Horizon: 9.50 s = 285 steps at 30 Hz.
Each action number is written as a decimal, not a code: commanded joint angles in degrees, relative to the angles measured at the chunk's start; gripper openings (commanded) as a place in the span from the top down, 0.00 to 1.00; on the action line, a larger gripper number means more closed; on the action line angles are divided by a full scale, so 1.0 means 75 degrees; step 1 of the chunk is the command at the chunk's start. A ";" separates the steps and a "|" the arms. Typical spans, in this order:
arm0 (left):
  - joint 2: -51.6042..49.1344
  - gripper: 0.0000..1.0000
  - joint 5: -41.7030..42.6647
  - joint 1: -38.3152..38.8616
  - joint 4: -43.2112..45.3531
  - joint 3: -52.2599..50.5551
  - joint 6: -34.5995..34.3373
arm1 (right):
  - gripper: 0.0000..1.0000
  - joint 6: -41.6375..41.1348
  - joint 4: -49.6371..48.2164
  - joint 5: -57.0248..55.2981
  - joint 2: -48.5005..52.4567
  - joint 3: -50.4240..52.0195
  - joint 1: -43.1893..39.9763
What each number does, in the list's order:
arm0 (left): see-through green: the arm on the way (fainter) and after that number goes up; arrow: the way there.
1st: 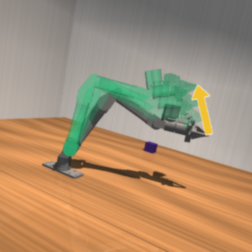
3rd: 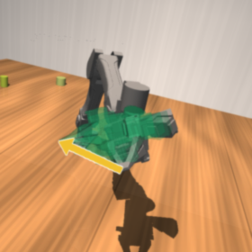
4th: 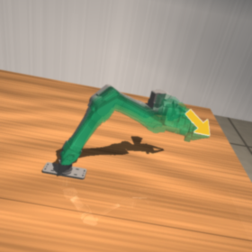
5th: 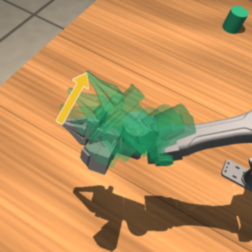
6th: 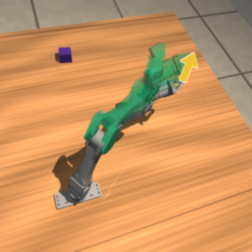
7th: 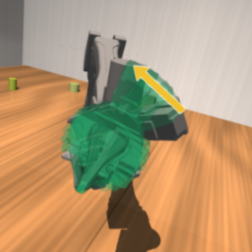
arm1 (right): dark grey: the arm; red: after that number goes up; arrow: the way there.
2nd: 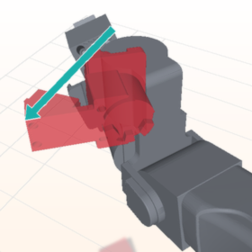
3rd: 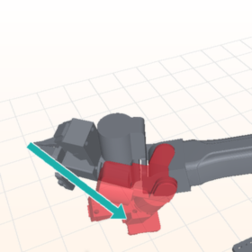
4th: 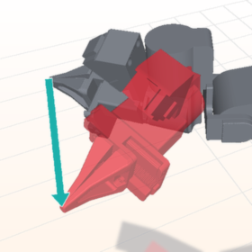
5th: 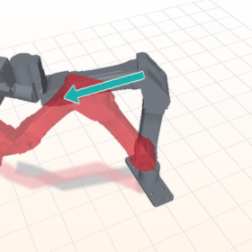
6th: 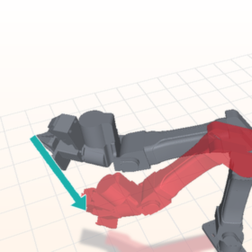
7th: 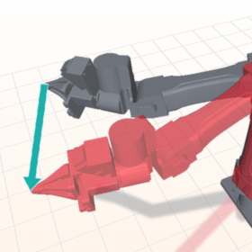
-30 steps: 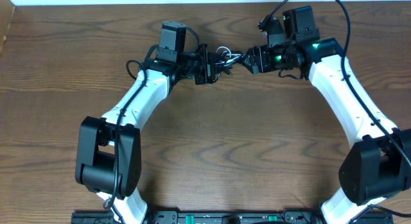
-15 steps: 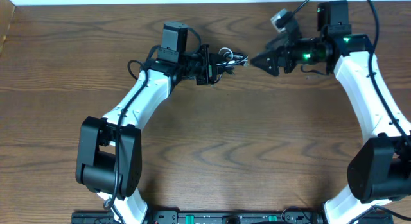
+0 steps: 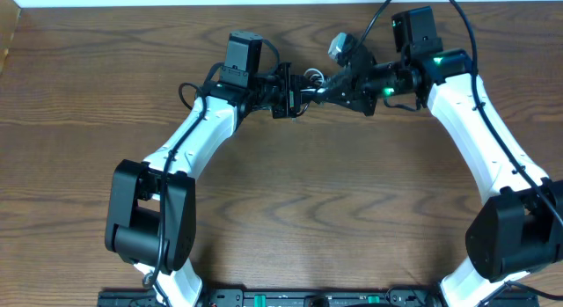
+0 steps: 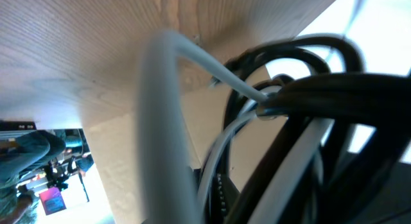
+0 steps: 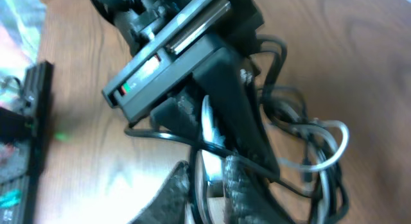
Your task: Untangle cables
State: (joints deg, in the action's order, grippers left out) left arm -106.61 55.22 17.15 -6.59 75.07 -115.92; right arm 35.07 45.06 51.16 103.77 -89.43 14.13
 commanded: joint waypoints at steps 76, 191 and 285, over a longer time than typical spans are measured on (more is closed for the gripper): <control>-0.2250 0.55 -0.1938 0.1813 -0.0385 0.0105 0.6091 | 0.99 -0.5208 0.1775 -0.4033 0.0154 -0.0099 -0.0487; -0.0472 0.93 -0.0023 0.0425 0.1982 0.0102 0.4054 | 0.99 -0.5732 -0.1667 -0.5651 0.0370 0.0635 0.0927; -0.0659 0.92 -0.5088 -0.0189 -0.2681 -0.0280 1.2336 | 0.99 -0.7452 0.2634 -0.7589 -0.0393 -0.0221 -0.0519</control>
State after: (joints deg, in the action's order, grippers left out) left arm -110.52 22.06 18.55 -26.41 73.60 -23.97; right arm -22.13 63.33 -1.13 105.67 -86.35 9.67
